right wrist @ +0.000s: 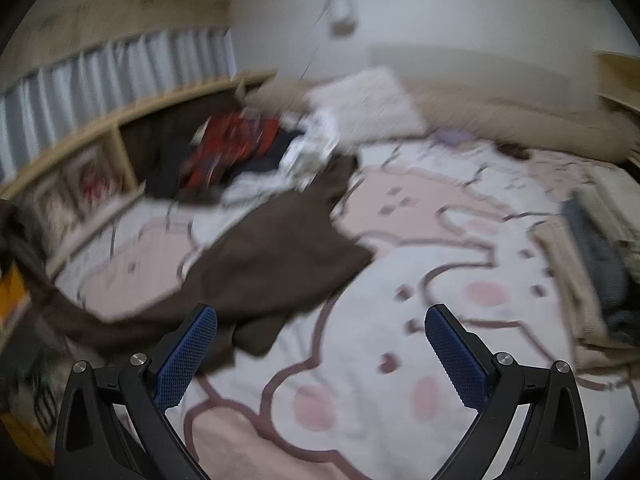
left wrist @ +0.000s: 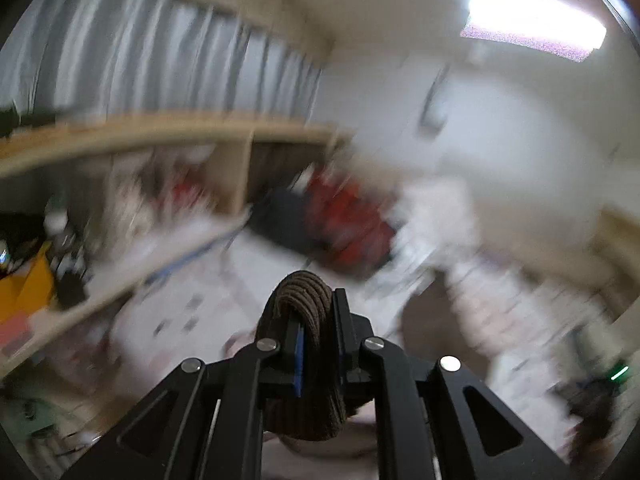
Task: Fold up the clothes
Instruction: 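Lift the sweater with the left gripper while the right gripper grasps its hem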
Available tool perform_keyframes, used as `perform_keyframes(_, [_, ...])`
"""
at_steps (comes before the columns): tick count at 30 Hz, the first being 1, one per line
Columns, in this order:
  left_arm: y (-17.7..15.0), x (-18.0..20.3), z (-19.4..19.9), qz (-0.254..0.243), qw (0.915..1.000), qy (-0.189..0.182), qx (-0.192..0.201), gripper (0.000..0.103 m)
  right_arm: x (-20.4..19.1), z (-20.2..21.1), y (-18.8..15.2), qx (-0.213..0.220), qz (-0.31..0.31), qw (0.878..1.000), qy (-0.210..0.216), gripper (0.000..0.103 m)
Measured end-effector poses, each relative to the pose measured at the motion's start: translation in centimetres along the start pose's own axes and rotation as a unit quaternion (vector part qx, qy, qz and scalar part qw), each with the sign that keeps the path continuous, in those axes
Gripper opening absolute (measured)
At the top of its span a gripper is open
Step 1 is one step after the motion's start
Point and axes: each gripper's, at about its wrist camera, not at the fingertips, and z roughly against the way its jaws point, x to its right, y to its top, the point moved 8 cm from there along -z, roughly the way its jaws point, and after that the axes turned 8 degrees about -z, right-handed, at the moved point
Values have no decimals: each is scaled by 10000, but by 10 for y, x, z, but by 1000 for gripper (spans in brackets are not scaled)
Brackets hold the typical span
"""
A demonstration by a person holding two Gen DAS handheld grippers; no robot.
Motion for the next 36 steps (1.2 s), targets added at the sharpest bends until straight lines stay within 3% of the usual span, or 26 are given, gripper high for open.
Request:
perform_keyframes(2, [-39,16,-38,-230,9975,-45,-668,13,-8,-26,-12,-360,28,9993,70,103])
perform_keyframes(4, [-69,52,-62,-384,9919,-560,-1075,21,-5,-42,-29,-585,-143,9982,47,103])
perform_keyframes(6, [-89,96,-73,-761,9840,-1094,-1183,39,3,-57,-30,-740,-449,9962,-2,103])
perform_keyframes(8, [-96,139,-67,-1320,9746,-1474,-1047,68,15,-68,-29,-820,-776,9936,-47,103])
perform_keyframes(11, [-98,219,-64,-2314,9506,-1963,-653,75,36,-87,-19,-924,-1252,9878,-97,103])
perform_keyframes(21, [-129,245,-119,-2935,9295,-1871,-1220,75,91,-177,-4,-1611,-2324,9590,-194,103])
perform_keyframes(22, [-132,248,-125,-2996,9270,-1861,-1276,73,90,-184,-2,-1623,-2322,9588,-214,103])
perform_keyframes(23, [-135,250,-130,-3057,9244,-1851,-1332,52,86,-189,3,-1599,-2203,9620,-208,103])
perform_keyframes(24, [-138,253,-136,-3118,9218,-1841,-1388,37,81,-190,9,-1552,-2107,9650,-172,101])
perform_keyframes(25, [-139,253,-141,-3111,9206,-1854,-1463,20,74,-180,22,-1435,-2088,9674,-35,94])
perform_keyframes(26, [-137,249,-144,-2888,9241,-1944,-1579,17,68,-169,34,-1317,-2067,9694,102,68])
perform_keyframes(27, [-134,248,-145,-2746,9269,-2004,-1592,15,61,-159,46,-1199,-2046,9712,238,34])
perform_keyframes(28, [-127,244,-143,-2611,9312,-2021,-1546,14,54,-148,58,-1080,-2024,9726,375,19])
perform_keyframes(29, [-119,239,-140,-2474,9353,-2038,-1499,14,48,-138,71,-961,-2002,9737,511,10])
perform_keyframes(33, [-75,224,-124,-2069,9521,-1966,-1094,13,21,-94,120,-483,-1905,9748,1054,10])
perform_keyframes(36, [-33,221,-97,-1948,9592,-1973,-562,8,0,-61,156,-122,-1826,9722,1458,10])
